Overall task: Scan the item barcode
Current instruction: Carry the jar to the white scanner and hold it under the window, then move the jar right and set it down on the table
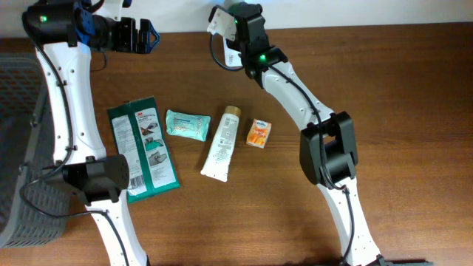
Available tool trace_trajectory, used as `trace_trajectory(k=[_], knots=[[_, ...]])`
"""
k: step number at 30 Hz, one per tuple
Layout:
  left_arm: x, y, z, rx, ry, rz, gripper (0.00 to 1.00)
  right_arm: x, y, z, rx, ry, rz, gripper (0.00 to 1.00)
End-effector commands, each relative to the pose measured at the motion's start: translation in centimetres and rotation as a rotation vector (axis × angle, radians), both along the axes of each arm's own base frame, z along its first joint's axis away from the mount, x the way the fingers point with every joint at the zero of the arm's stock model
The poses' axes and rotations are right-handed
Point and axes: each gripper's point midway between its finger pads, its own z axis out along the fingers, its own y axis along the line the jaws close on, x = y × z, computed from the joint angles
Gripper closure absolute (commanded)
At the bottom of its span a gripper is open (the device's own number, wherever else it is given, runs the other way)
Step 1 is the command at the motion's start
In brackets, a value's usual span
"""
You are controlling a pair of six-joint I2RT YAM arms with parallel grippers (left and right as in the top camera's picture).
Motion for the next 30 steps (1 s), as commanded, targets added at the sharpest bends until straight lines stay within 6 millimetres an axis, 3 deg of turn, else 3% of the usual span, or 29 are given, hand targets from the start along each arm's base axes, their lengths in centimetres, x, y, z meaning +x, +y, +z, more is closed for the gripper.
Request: trace_trajectory(k=[1,14,18,23,30], knots=[[-0.2,-0.1,0.8,0.002,-0.022,-0.017,0.01,0.8,-1.9,1.8,-0.132,-0.067,-0.036,0.60],[-0.2,-0.1,0.8,0.002,-0.022,-0.017,0.01,1.0,-2.4,1.8,-0.131,-0.066,-0.040,0.59],[-0.2,-0.1,0.8,0.002,-0.022,-0.017,0.01,0.8,-2.4,2.7,-0.126,-0.073,-0.040,0.59],[-0.2,-0.1,0.8,0.002,-0.022,-0.017,0.01,-0.4,-2.1,5.9,-0.045,-0.065,-0.027,0.59],[-0.2,-0.1,0.8,0.002,-0.022,-0.017,0.01,-3.9,-2.8,14.7,0.173,-0.086,-0.064,0.58]])
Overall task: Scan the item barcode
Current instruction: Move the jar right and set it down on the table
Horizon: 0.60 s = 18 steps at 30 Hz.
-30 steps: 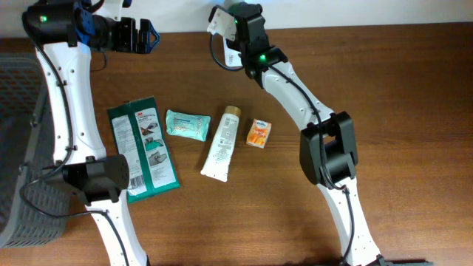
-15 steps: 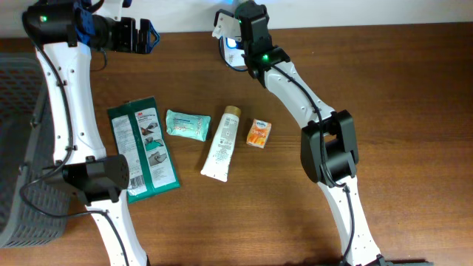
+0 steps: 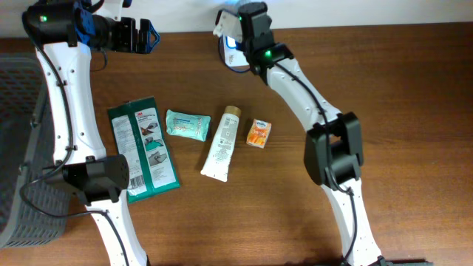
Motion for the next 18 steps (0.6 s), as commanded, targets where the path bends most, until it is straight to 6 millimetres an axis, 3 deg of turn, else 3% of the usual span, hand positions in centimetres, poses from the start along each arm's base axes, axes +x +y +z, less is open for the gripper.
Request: trace_trajectory(k=[1,3,6,9,11,16,18], knots=[[-0.2,-0.2,0.8,0.001,-0.023,-0.018,0.01,-3.6,-0.8,14.9,0.240,-0.160,-0.041,0.58],[-0.2,-0.1,0.8,0.002,-0.023,-0.018,0.01,-5.3,-1.2,16.3,0.352,-0.112,-0.088,0.58],[-0.2,-0.2,0.8,0.001,-0.023,-0.018,0.01,-8.1,-2.4,16.0,0.525,0.020,-0.209,0.59],[-0.2,-0.2,0.8,0.001,-0.023,-0.018,0.01,-11.4,-4.1,13.4,0.608,0.198,-0.362,0.59],[-0.2,-0.2,0.8,0.001,-0.023,-0.018,0.01,-14.2,-5.1,10.2,0.637,0.352,-0.498,0.59],[-0.2,-0.2,0.8,0.001,-0.023,-0.018,0.01,-20.2,-6.4,4.3,0.567,0.690,-0.639,0.59],[-0.2,-0.2,0.8,0.001,-0.023,-0.018,0.01,-21.6,-8.5,2.2,0.530,0.766,-0.740,0.59]])
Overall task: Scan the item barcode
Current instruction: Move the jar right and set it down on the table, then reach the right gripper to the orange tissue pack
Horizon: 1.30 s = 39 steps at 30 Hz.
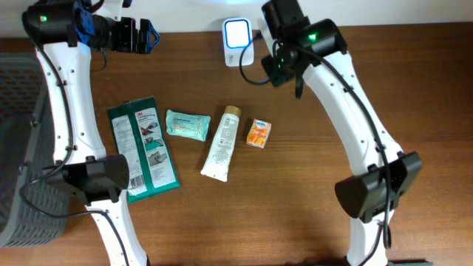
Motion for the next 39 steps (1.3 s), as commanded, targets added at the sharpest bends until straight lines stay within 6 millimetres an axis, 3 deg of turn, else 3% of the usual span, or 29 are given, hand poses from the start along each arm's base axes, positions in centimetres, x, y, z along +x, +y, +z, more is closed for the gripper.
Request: trace_trajectory(k=[1,3,10,14,18,26,35,36,39], knots=[[-0.2,-0.2,0.8,0.002,-0.022,-0.018,0.01,-1.5,-2.2,-2.6,0.045,0.130,-0.159,0.59],[-0.2,-0.1,0.8,0.002,-0.022,-0.017,0.01,-1.9,-5.4,-5.2,0.053,0.218,-0.255,0.59],[-0.2,-0.2,0.8,0.002,-0.022,-0.018,0.01,-3.0,-13.5,-10.5,0.199,0.375,-0.507,0.60],[-0.2,-0.1,0.8,0.002,-0.022,-0.017,0.01,-4.2,-18.9,-12.4,0.271,0.421,-0.648,0.61],[-0.2,-0.1,0.8,0.002,-0.022,-0.017,0.01,-4.6,-22.0,-13.7,0.273,0.412,-0.709,0.61],[-0.2,-0.1,0.8,0.002,-0.022,-0.017,0.01,-5.8,-23.2,-16.0,0.247,0.442,-0.724,0.60],[-0.2,-0.2,0.8,0.002,-0.022,-0.018,0.01,-6.7,-23.0,-16.0,0.250,0.478,-0.748,0.29],[-0.2,-0.1,0.8,0.002,-0.022,-0.017,0.01,-6.7,-22.9,-15.9,0.255,0.480,-0.747,0.21],[-0.2,-0.1,0.8,0.002,-0.022,-0.017,0.01,-6.3,-22.5,-14.7,0.283,0.468,-0.740,0.15]])
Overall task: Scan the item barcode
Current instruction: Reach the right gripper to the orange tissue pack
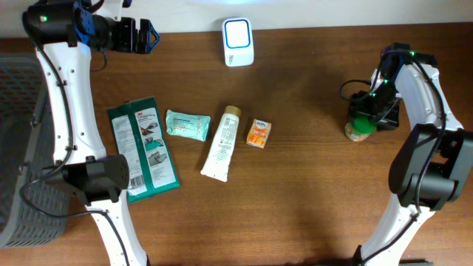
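Note:
The white scanner [238, 42] with its pale blue face stands at the table's far edge, centre. In a row at mid-table lie a green flat pack [143, 148], a teal wipes pack [188, 125], a white tube [222, 142] and a small orange box [259, 133]. My right gripper [368, 118] hangs far to the right, pointing down beside a small round green-topped thing [359, 130]; its jaws are hidden from above. My left gripper [145, 35] is held high at the far left, open and empty.
A grey mesh basket [22, 148] stands off the table's left edge. The right arm's black cable loops near the gripper. The left arm's base [96, 179] sits next to the green pack.
The right arm has swung from beside the scanner at the far centre to the far right of the table, low by a green-topped thing. The scanner stands where it was. Left arm unchanged.
The right gripper was first at the far centre with a white device at its tip. Then the scanner's lit face showed beneath it. Then the scanner stood free on the table with the arm just right of it. Now the arm is far right.

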Available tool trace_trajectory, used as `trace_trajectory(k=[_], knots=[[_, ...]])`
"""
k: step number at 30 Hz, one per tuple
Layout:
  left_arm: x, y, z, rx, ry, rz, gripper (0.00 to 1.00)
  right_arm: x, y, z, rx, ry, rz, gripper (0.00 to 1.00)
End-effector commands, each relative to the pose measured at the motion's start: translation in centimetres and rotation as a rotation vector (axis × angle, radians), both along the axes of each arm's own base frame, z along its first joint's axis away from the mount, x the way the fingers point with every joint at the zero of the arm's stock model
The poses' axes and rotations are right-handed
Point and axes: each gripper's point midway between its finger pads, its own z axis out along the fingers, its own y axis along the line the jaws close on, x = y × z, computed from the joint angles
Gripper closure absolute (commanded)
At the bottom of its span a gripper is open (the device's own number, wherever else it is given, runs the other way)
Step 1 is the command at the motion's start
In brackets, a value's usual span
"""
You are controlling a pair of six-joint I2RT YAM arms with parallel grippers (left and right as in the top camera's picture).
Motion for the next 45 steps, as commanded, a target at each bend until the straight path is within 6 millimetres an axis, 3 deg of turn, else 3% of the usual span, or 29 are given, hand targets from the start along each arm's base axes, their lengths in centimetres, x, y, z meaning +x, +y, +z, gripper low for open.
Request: trace_trajectory(k=[1,7,11,14,16,19,23,29,35,42,45], knots=[[-0.2,-0.1,0.8,0.002,-0.022,-0.017,0.01,0.7,0.0,2.0,0.016,-0.046,-0.014,0.14],[-0.2,-0.1,0.8,0.002,-0.022,-0.017,0.01,1.5,1.2,8.7,0.018,-0.192,0.010,0.14],[-0.2,-0.2,0.8,0.001,-0.022,-0.018,0.01,1.2,4.8,13.8,0.097,-0.330,0.067,0.15],[-0.2,-0.2,0.8,0.001,-0.022,-0.018,0.01,0.3,8.1,15.9,0.154,-0.368,0.131,0.17],[-0.2,-0.2,0.8,0.001,-0.022,-0.018,0.01,-0.3,10.4,16.3,0.191,-0.362,0.178,0.17],[-0.2,-0.2,0.8,0.001,-0.022,-0.018,0.01,-0.8,13.2,15.8,0.229,-0.331,0.234,0.18],[-0.2,-0.2,0.8,0.001,-0.022,-0.018,0.01,-1.1,16.7,13.6,0.252,-0.277,0.248,0.22],[-0.2,-0.2,0.8,0.001,-0.022,-0.018,0.01,-0.4,20.1,10.3,0.272,-0.264,0.248,0.28],[-0.2,-0.2,0.8,0.001,-0.022,-0.018,0.01,-0.6,22.4,7.4,0.288,-0.253,0.207,0.32],[-0.2,-0.2,0.8,0.001,-0.022,-0.018,0.01,-1.1,25.2,3.0,0.318,-0.258,0.139,0.46],[-0.2,-0.2,0.8,0.001,-0.022,-0.018,0.01,-1.0,25.2,1.4,0.294,-0.263,0.056,0.55]])
